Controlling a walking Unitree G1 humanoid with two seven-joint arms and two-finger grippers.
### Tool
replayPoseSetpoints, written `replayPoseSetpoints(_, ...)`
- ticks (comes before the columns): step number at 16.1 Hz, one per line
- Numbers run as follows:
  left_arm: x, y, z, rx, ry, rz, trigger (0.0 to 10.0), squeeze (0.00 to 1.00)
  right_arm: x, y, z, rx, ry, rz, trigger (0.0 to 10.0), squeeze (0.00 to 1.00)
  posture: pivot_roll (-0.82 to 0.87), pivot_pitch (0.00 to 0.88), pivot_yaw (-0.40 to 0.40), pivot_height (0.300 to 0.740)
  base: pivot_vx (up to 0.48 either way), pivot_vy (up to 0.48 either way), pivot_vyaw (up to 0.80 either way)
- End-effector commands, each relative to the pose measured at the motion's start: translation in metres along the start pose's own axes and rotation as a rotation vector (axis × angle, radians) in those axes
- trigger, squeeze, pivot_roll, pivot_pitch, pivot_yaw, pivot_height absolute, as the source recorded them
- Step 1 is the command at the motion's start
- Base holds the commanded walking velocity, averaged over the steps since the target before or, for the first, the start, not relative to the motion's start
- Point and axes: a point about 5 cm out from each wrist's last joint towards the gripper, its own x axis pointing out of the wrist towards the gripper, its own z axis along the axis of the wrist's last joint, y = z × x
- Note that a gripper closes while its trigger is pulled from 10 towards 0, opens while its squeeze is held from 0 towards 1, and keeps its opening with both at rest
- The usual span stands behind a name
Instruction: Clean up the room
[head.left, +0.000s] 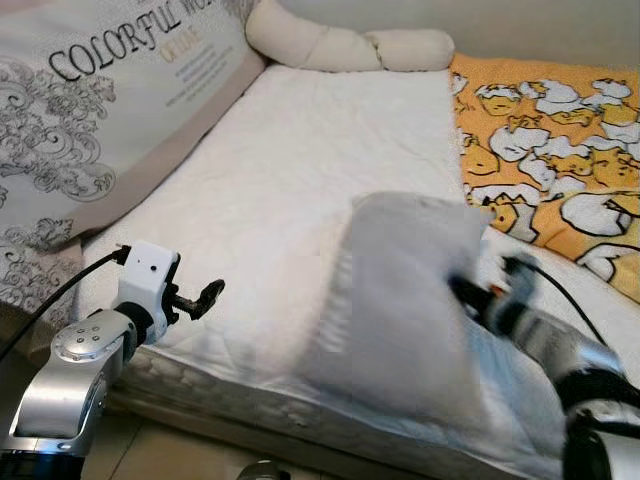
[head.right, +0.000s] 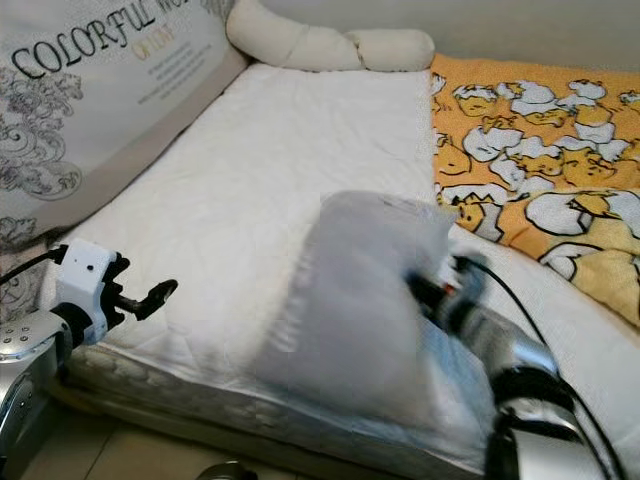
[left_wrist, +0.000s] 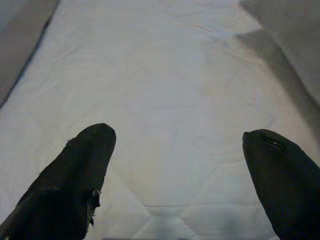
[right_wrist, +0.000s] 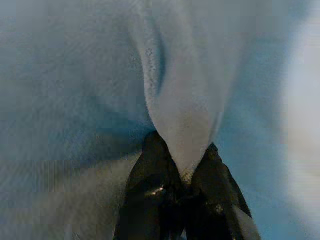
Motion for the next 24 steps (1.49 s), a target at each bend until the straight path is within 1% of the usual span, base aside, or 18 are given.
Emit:
replayPoseSetpoints(1,0.002,0.002,0.002,0.017,-0.001,-0.005,10.0,0.00,-0.002,-0.004,0.009,-0.047,-0.029,-0.038,0.0,0.00,0.00,0.000,0.093,0.740,0.000,0.000,0.00)
replayPoseSetpoints(3,0.010,0.002,0.007,0.015,-0.019,-0.021,10.0,0.00,-0.002,-0.009,0.011,-0.090,-0.028,-0.084,0.0,0.00,0.00,0.000,0.091,0.740,0.000,0.000,0.00)
replayPoseSetpoints(4,0.018,-0.001,0.016,0.007,-0.053,-0.047,10.0,0.00,-0.002,-0.008,0.015,-0.121,-0.043,-0.085,0.0,0.00,0.00,0.000,0.084,0.740,0.000,0.000,0.00)
replayPoseSetpoints(5,0.022,-0.002,0.020,0.002,-0.071,-0.063,10.0,0.00,-0.001,-0.007,0.017,-0.134,-0.052,-0.085,0.0,0.00,0.00,0.000,0.084,0.740,0.000,0.000,0.00)
replayPoseSetpoints(6,0.034,-0.009,0.031,-0.038,-0.118,-0.126,10.0,0.22,0.000,-0.003,0.020,-0.154,-0.068,-0.081,0.0,0.00,0.00,0.000,0.062,0.740,0.000,0.000,0.00)
replayPoseSetpoints(7,0.049,-0.015,0.042,-0.110,-0.160,-0.165,10.0,1.00,0.003,0.003,0.023,-0.163,-0.085,-0.056,0.0,0.00,0.00,0.000,0.057,0.740,0.000,0.000,0.00)
replayPoseSetpoints(8,0.058,-0.018,0.047,-0.154,-0.179,-0.182,10.0,1.00,0.005,0.009,0.025,-0.171,-0.105,-0.032,0.0,0.00,-0.01,0.000,0.052,0.740,0.000,0.000,0.00)
replayPoseSetpoints(10,0.074,-0.032,0.055,-0.307,-0.197,-0.283,10.0,1.00,0.010,0.022,0.024,-0.219,-0.117,0.022,0.0,0.00,-0.02,0.000,0.049,0.740,0.000,0.000,0.00)
replayPoseSetpoints(11,0.081,-0.039,0.052,-0.338,-0.178,-0.321,10.0,1.00,0.011,0.028,0.022,-0.214,-0.131,0.049,0.0,0.00,-0.03,0.000,0.048,0.740,0.000,0.000,0.00)
replayPoseSetpoints(12,0.088,-0.044,0.047,-0.385,-0.161,-0.337,10.0,1.00,0.012,0.032,0.017,-0.200,-0.141,0.065,0.0,0.00,-0.03,0.000,0.048,0.740,0.000,0.000,0.00)
replayPoseSetpoints(13,0.090,-0.045,0.046,-0.401,-0.158,-0.337,10.0,1.00,0.012,0.032,0.016,-0.197,-0.142,0.066,0.0,0.00,-0.03,0.000,0.048,0.740,0.000,0.000,0.00)
replayPoseSetpoints(15,0.101,-0.055,0.036,-0.499,-0.125,-0.357,10.0,1.00,0.012,0.035,0.007,-0.196,-0.133,0.079,0.0,0.00,-0.04,0.000,0.044,0.740,0.000,0.000,0.00)
replayPoseSetpoints(17,0.106,-0.067,0.023,-0.501,-0.053,-0.384,10.0,1.00,0.013,0.040,0.006,-0.191,-0.135,0.100,0.0,0.00,-0.04,0.000,0.037,0.740,0.000,0.000,0.00)
replayPoseSetpoints(19,0.108,-0.077,0.016,-0.548,-0.034,-0.434,10.0,1.00,0.014,0.045,0.003,-0.196,-0.131,0.123,0.0,0.00,-0.04,0.000,0.027,0.740,0.000,0.000,0.00)
replayPoseSetpoints(20,0.109,-0.080,0.015,-0.554,-0.029,-0.456,10.0,1.00,0.014,0.046,0.003,-0.197,-0.129,0.128,0.0,0.00,-0.04,0.000,0.023,0.740,0.000,0.000,0.00)
replayPoseSetpoints(21,0.110,-0.092,0.012,-0.557,-0.024,-0.523,10.0,1.00,0.015,0.049,0.000,-0.202,-0.119,0.140,0.0,0.00,-0.05,0.000,0.021,0.740,0.000,0.000,0.00)
replayPoseSetpoints(23,0.112,-0.100,0.012,-0.575,-0.028,-0.561,10.0,1.00,0.015,0.052,-0.003,-0.209,-0.109,0.145,0.0,0.00,-0.06,0.000,0.025,0.740,0.000,0.000,0.00)
replayPoseSetpoints(24,0.114,-0.105,0.010,-0.571,-0.005,-0.560,10.0,1.00,0.015,0.054,-0.005,-0.217,-0.102,0.151,0.0,0.00,-0.08,0.000,0.029,0.740,0.000,0.000,0.00)
